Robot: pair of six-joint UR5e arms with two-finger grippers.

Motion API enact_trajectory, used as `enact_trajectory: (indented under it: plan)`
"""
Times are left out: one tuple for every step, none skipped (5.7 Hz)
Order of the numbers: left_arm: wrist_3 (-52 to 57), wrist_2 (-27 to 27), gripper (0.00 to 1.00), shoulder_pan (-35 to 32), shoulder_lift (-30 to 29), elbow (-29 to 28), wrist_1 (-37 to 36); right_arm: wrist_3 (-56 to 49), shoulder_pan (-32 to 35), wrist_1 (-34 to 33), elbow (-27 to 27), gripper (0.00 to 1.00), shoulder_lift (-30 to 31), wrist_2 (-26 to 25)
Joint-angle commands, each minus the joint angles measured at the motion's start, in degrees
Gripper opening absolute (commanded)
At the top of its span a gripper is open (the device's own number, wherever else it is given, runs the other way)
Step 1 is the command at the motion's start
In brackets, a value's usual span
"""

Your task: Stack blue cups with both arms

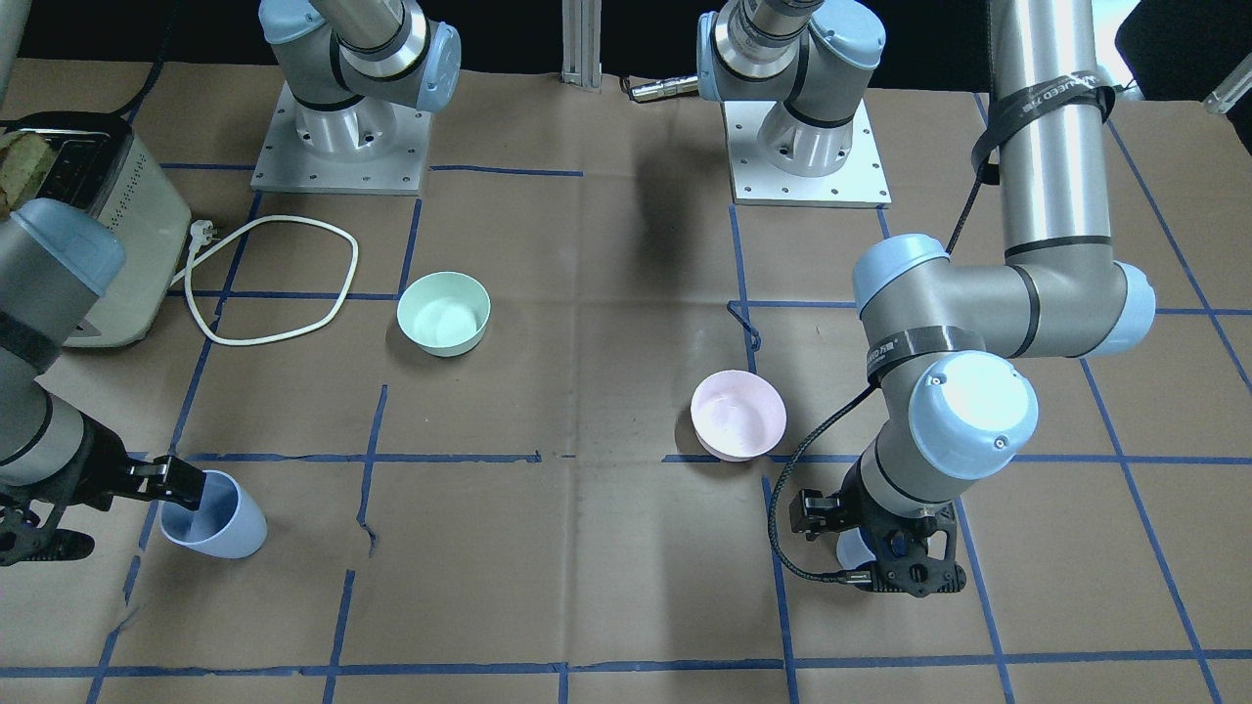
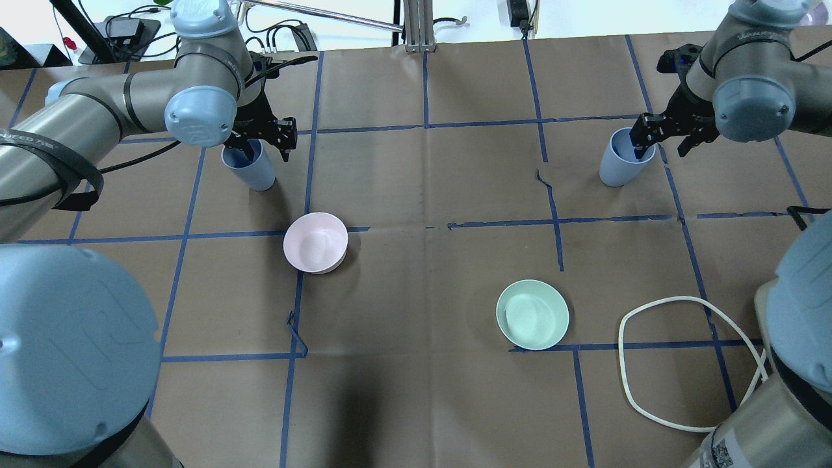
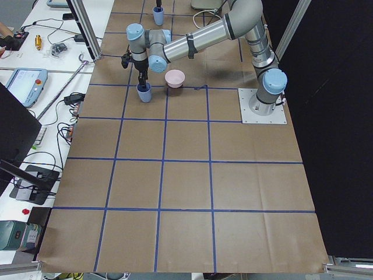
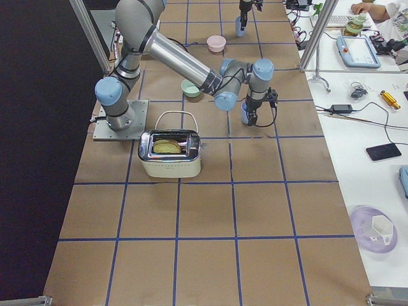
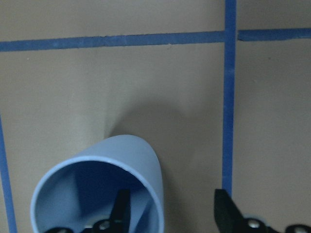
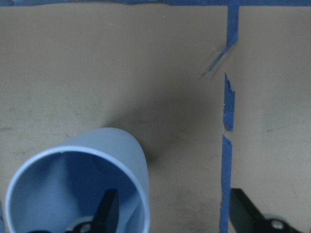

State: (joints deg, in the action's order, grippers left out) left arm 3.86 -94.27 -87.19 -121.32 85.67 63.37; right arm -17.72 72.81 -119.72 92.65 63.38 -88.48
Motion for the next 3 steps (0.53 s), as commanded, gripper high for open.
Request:
enact_trajectory:
  plan:
    - [-0.34,0.05,0.06,0.0,0.2,-0.15,-0.18,0.14,0.66,0.1,0.07,0.09,0.34,1.2]
    - [-1.04,0.23,0.05,0.0,0.81,-0.76,-0.18,0.75,1.28,0.19,-0.19,0.09,1.04,2.42]
    - [-3.14,0.4,0.05,-0.96,0.47,-3.03,0.6,0.75,1.28,0.62,-0.45,0.09,3.22,2.35]
